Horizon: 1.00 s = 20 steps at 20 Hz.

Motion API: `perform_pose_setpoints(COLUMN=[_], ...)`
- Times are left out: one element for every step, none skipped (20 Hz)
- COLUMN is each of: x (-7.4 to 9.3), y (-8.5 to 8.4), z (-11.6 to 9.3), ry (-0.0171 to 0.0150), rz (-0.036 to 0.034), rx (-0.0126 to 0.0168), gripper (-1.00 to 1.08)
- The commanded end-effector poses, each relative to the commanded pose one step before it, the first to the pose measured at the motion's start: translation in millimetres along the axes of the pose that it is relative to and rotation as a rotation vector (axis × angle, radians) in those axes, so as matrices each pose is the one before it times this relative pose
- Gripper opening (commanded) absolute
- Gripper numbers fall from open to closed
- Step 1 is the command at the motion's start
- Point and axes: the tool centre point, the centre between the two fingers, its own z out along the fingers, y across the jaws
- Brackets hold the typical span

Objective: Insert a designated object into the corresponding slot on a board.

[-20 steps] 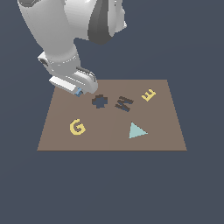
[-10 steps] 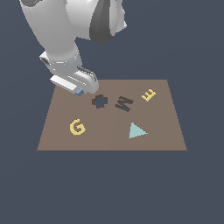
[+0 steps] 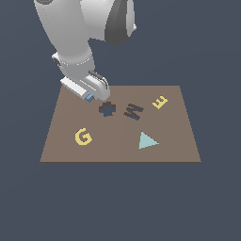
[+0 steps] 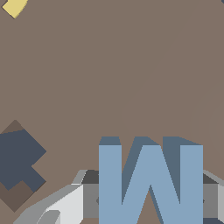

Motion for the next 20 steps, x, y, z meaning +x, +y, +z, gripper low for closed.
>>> perform_pose_setpoints(x=[-6.24,-2.8,-2.93,-3.06,-3.18,-3.31,-3.43,-3.55,-3.68,-3.78,-3.79,-3.78,-3.77,-3.76,-3.76,-3.75,-3.75,-3.75,-3.75,-3.75], y=[-4.89,-2.07,-2.17,-2.27,-2.37,-2.48,-2.58,-2.69,-2.79,-2.88,-2.9,-2.9,-2.9,-2.9,-2.91,-2.92,-2.92,-2.93,-2.94,-2.95], z=[-0.52,-0.16,-0.16,-0.17,-0.18,-0.18,-0.19,-0.2,-0.2,-0.21,-0.21,-0.21,-0.21,-0.21,-0.21,-0.21,-0.21,-0.21,-0.21,-0.21], ry=[0.00041,0.00002,0.00002,0.00002,0.00002,0.00002,0.00002,0.00002,0.00001,0.00001,0.00001,0.00001,0.00001,0.00001,0.00001,0.0,0.0,0.0,0.0,0.0], rz=[0.05209,0.02329,0.02437,0.02542,0.02647,0.0275,0.02853,0.02954,0.03056,0.03142,0.03147,0.03135,0.03125,0.03116,0.03109,0.03103,0.03099,0.03096,0.03095,0.03096], rx=[0.0003,0.00001,0.00001,0.00001,0.00002,0.00002,0.00002,0.00002,0.00003,0.00003,0.00003,0.00003,0.00003,0.00003,0.00003,0.00003,0.00003,0.00003,0.00003,0.00003], gripper=[-1.0,-1.0,-1.0,-1.0,-1.0,-1.0,-1.0,-1.0,-1.0,-1.0,-1.0,-1.0,-1.0,-1.0,-1.0,-1.0,-1.0,-1.0,-1.0,-1.0])
